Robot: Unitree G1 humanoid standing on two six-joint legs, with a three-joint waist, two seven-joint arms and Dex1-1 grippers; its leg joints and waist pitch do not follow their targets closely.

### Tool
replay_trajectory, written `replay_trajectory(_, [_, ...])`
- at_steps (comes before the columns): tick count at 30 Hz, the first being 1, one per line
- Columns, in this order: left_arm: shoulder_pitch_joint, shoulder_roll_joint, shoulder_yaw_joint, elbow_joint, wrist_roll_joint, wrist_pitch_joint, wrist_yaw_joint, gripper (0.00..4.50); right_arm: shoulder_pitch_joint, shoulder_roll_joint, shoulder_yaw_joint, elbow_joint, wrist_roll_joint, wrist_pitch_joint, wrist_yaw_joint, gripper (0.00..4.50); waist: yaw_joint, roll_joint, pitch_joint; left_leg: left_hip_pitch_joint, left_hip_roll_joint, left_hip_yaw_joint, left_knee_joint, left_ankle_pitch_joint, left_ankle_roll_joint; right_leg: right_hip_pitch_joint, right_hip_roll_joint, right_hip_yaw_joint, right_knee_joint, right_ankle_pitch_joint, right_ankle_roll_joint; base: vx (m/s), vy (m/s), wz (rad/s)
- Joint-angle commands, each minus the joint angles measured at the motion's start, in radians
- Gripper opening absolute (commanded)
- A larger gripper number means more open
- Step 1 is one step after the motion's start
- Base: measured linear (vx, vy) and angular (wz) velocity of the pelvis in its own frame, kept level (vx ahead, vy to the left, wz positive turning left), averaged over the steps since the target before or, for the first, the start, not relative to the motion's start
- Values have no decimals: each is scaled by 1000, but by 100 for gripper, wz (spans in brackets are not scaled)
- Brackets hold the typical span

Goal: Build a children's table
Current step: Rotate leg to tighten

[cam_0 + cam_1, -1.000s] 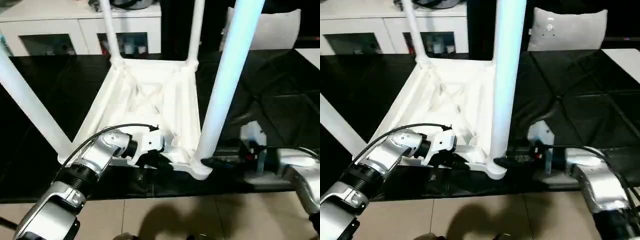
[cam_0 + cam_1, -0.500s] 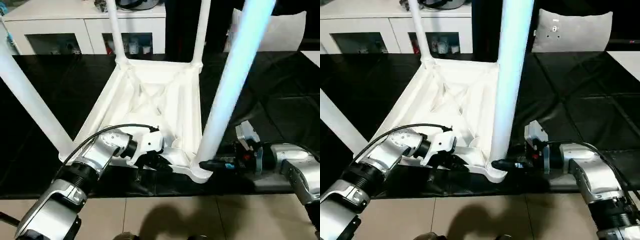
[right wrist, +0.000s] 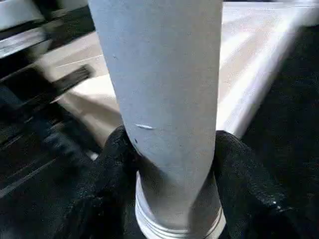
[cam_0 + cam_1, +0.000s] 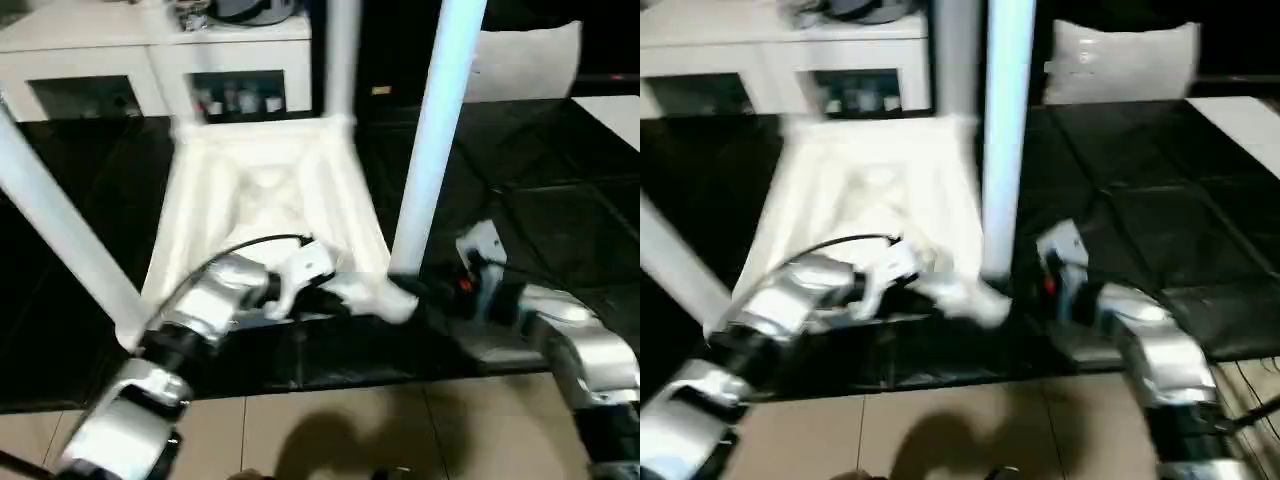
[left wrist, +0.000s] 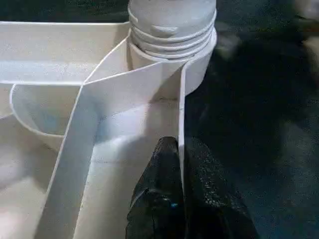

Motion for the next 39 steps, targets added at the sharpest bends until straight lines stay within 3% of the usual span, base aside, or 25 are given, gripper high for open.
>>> replay_trajectory(1, [-52,-116,41,13,-46,-9,115,0,-24,82,29,-9,-47,76,-161,195,-2,-22,-56,21,29,-33,-61,-353,22,26,-55,18,-124,-680,-38,0,0,0])
replay_trajectory(4, [-79,-161,40,54,-8,-20,211,0,-17,122,32,-40,-74,79,-231,195,1,-19,-61,23,31,-35,-65,-351,25,29,-57,19,-124,-642,-32,0,0,0])
replay_trajectory(5, [-79,-162,40,54,-6,-20,213,0,-16,122,33,-43,-75,76,-229,229,3,-19,-63,20,33,-35,-67,-342,31,32,-58,22,-122,-621,-35,0,0,0])
replay_trajectory(6, [-81,-161,37,53,2,-24,218,0,-8,121,38,-53,-78,52,-227,263,7,-17,-65,16,36,-34,-72,-320,44,36,-59,27,-117,-573,-47,0,0,0])
replay_trajectory(9, [-77,-154,39,47,8,-27,216,0,7,121,24,-70,-66,28,-224,276,16,-15,-71,11,42,-31,-76,-268,65,41,-61,36,-103,-454,-90,0,0,0])
replay_trajectory(12, [-73,-128,30,53,23,-48,188,0,24,94,16,-91,-55,-6,-172,311,21,-14,-72,8,43,-29,-74,-245,80,47,-63,39,-96,-403,-117,0,0,0])
replay_trajectory(17, [-52,-81,17,38,22,-94,98,0,58,2,-1,-119,-27,-33,-46,357,34,-13,-72,8,44,-27,-73,-226,92,51,-65,40,-94,-405,-117,0,0,0])
replay_trajectory(18, [-44,-67,9,30,20,-104,64,0,64,-30,3,-116,-29,-59,-3,357,37,-9,-72,7,46,-28,-74,-222,91,51,-66,39,-93,-397,-122,0,0,0])
replay_trajectory(20, [-20,-25,-19,7,20,-131,-29,0,77,-101,8,-110,-35,-129,93,370,41,-10,-73,7,49,-29,-74,-221,94,53,-67,41,-90,-377,-126,0,0,0])
replay_trajectory(25, [-1,26,-53,-4,22,-190,-141,0,79,-146,-16,-83,-9,-205,195,419,42,-10,-74,6,53,-27,-73,-225,106,51,-66,41,-81,-333,-161,0,0,0])
replay_trajectory(32, [11,86,-93,-16,20,-300,-311,0,76,-225,25,-60,55,-235,424,419,69,-6,-72,14,62,-25,-74,-245,97,48,-67,45,-77,-337,-169,0,0,0])
replay_trajectory(33, [10,93,-98,-21,18,-311,-332,0,75,-229,28,-54,70,-235,459,405,72,-6,-73,11,63,-25,-75,-238,96,49,-68,45,-75,-326,-173,0,0,0])
replay_trajectory(34, [7,98,-102,-24,13,-318,-352,0,71,-234,31,-46,84,-228,490,405,76,-14,-74,11,63,-25,-73,-233,99,50,-72,45,-72,-324,-177,0,0,0])
replay_trajectory(39, [2,110,-111,-40,-6,-341,-421,0,69,-267,62,-35,101,-190,575,349,88,-11,-75,12,64,-24,-72,-216,95,48,-70,46,-71,-316,-183,0,0,0])
